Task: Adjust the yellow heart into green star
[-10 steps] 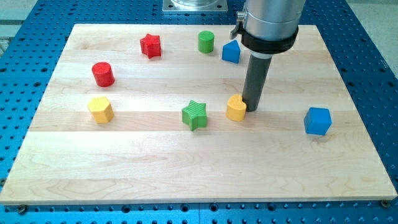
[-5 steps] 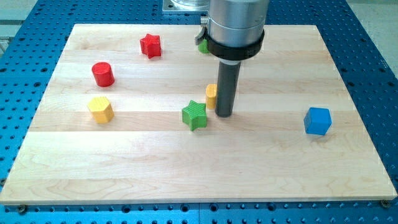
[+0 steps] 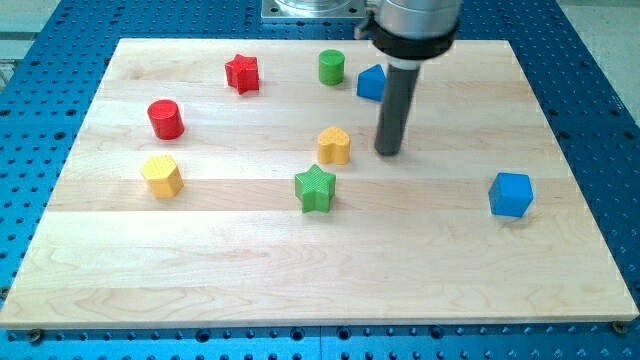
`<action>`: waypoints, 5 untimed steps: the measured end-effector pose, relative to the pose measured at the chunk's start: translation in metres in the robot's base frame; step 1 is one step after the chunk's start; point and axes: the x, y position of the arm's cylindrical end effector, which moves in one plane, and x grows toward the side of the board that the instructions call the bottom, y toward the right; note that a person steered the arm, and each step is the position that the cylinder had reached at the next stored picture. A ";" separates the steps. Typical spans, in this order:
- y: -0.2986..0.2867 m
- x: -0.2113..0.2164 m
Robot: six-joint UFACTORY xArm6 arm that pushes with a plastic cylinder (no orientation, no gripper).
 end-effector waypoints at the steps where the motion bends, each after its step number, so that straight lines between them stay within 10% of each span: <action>1: -0.024 0.001; 5: 0.001 0.040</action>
